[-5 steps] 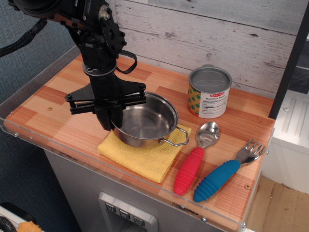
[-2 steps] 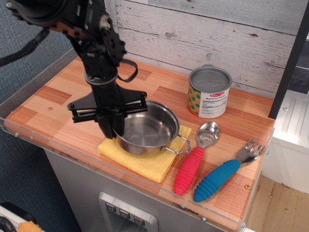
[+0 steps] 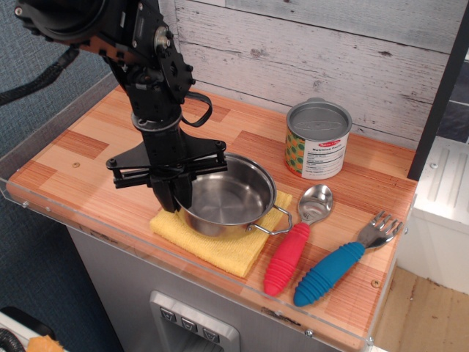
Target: Place the pot on top of the orange towel
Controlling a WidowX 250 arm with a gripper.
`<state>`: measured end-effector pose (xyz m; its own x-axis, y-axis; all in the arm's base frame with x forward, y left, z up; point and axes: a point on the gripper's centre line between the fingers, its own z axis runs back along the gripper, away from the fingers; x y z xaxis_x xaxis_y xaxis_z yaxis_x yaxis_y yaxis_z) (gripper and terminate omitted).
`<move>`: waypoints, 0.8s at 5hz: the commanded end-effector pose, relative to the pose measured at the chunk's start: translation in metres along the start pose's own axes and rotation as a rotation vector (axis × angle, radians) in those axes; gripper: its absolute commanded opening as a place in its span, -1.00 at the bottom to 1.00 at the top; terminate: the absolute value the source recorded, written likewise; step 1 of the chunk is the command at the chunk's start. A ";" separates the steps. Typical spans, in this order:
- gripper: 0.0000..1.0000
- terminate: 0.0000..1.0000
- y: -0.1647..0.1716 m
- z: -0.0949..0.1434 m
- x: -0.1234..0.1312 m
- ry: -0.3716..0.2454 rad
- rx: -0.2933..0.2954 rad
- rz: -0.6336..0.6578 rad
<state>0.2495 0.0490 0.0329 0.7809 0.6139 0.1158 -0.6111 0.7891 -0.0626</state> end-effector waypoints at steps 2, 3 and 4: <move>1.00 -1.00 0.020 0.030 0.018 -0.004 0.014 0.108; 1.00 -1.00 0.018 0.044 0.021 -0.026 -0.008 0.098; 1.00 -1.00 0.012 0.053 0.031 -0.001 0.069 0.078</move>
<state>0.2544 0.0702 0.0789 0.7325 0.6756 0.0837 -0.6789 0.7340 0.0159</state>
